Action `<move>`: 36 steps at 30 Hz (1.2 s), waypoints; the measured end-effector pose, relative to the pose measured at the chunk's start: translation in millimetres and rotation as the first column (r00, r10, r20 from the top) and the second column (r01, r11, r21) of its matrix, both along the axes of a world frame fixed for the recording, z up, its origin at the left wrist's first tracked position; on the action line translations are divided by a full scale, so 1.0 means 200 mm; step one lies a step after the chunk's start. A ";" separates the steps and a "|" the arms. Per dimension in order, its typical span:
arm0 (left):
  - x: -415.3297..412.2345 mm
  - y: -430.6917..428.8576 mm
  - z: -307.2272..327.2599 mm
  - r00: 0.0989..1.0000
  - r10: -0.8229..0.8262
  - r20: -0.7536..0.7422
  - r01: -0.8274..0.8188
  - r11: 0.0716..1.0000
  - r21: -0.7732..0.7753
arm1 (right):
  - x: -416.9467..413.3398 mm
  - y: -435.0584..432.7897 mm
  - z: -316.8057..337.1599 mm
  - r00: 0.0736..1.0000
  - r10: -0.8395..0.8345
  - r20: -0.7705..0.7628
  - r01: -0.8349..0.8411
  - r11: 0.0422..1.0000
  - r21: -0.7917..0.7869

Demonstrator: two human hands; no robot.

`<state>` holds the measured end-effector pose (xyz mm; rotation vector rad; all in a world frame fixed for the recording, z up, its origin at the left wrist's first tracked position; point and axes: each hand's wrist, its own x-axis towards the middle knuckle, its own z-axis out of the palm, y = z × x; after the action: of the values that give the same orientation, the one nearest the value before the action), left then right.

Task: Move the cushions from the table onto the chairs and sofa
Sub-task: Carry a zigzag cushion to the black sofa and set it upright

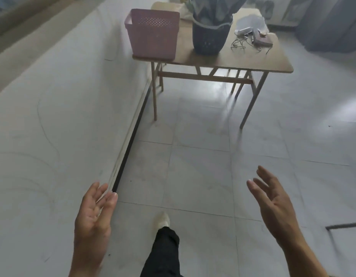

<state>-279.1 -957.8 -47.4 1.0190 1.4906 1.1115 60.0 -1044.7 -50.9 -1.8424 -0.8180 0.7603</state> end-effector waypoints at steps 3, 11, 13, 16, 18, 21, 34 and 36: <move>0.15 0.55 0.06 0.998 -0.055 -0.009 0.055 0.998 0.026 | 0.08 0.46 0.07 1.000 0.001 0.017 -0.001 1.000 0.002; 0.69 1.87 0.31 0.974 -0.221 -0.053 0.226 0.969 0.103 | 0.50 1.49 0.26 0.991 -0.125 0.042 0.123 0.991 0.043; 0.87 2.12 0.28 0.967 -0.247 -0.066 0.252 0.963 0.098 | 0.65 1.72 0.20 0.986 -0.164 0.028 0.162 0.986 0.046; 1.15 2.47 0.16 0.956 -0.275 -0.100 0.283 0.956 0.072 | 0.90 2.10 0.05 0.981 -0.194 -0.017 0.195 0.980 0.041; 1.35 2.70 0.10 0.952 -0.285 -0.111 0.290 0.956 0.035 | 1.10 2.38 -0.04 0.982 -0.188 -0.020 0.188 0.982 0.013; 1.67 3.06 0.15 0.942 -0.317 -0.111 0.320 0.948 0.006 | 1.40 2.82 -0.01 0.987 -0.162 -0.019 0.162 0.987 -0.017; 2.71 4.47 0.36 0.828 -0.560 -0.031 0.552 0.804 0.222 | 2.21 4.33 0.27 0.982 -0.186 0.045 0.177 0.973 0.149; 2.84 4.60 0.34 0.725 -0.688 -0.022 0.675 0.704 0.221 | 2.22 4.42 0.20 0.969 -0.245 0.020 0.239 0.959 0.155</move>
<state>288.8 -37.4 20.1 1.5145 0.8060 0.7444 505.0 -161.0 -10.8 -1.7847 -0.6404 0.4941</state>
